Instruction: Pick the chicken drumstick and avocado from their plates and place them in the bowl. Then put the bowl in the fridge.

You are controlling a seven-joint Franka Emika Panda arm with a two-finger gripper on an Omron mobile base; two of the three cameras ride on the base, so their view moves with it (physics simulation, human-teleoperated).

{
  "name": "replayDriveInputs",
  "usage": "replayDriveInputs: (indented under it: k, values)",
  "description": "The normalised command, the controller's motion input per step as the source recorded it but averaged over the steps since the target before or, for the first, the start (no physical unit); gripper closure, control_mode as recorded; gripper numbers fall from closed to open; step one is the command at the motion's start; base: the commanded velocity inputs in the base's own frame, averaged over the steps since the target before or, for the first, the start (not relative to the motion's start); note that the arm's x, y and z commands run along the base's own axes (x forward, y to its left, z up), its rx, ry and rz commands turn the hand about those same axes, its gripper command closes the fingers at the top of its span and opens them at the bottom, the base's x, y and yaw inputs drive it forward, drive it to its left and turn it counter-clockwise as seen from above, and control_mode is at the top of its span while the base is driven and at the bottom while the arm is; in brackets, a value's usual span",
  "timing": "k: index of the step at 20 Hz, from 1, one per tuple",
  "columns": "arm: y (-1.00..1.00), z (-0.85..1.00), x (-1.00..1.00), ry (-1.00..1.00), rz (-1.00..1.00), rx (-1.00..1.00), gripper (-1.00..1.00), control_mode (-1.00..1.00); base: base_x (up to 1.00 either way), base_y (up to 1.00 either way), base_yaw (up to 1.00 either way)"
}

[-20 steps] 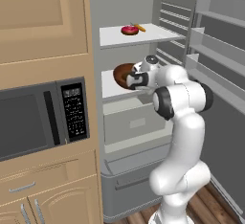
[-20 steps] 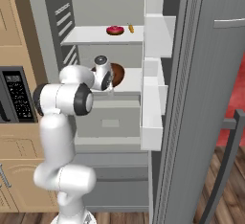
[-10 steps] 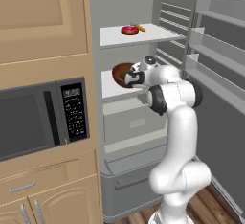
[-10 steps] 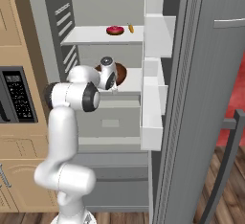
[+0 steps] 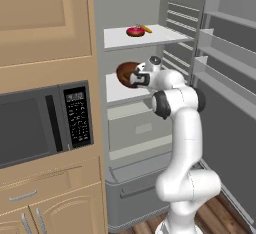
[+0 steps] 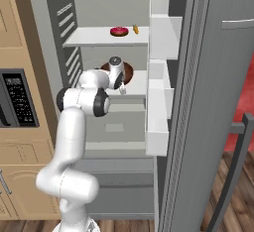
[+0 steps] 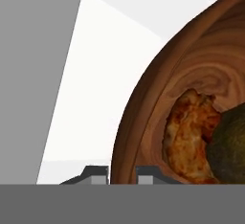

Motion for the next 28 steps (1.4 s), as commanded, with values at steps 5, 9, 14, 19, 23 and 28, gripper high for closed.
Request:
replayDriveInputs:
  k: [5, 9, 14, 19, 23, 28]
  values:
    - [0.1, 0.09, -0.02, 0.0, 0.04, 0.0, -1.0, -1.0, 0.0, 0.0, 0.0]
    - [0.0, 0.19, -0.32, 0.01, 0.0, 0.0, -1.0, -1.0, 0.0, 0.0, 0.0]
    - [0.0, 0.21, -0.54, 0.0, 0.01, 0.0, -1.0, -1.0, 0.0, 0.0, 0.0]
    - [0.0, 0.09, -0.74, 0.0, 0.0, 0.0, -1.0, -1.0, 0.0, 0.0, 0.0]
    - [0.0, 0.11, -0.8, 0.0, 0.01, 0.0, -1.0, -1.0, 0.0, 0.0, 0.0]
    - [0.0, 0.14, -0.86, 0.0, 0.01, 0.0, -1.0, -1.0, 0.0, 0.0, 0.0]
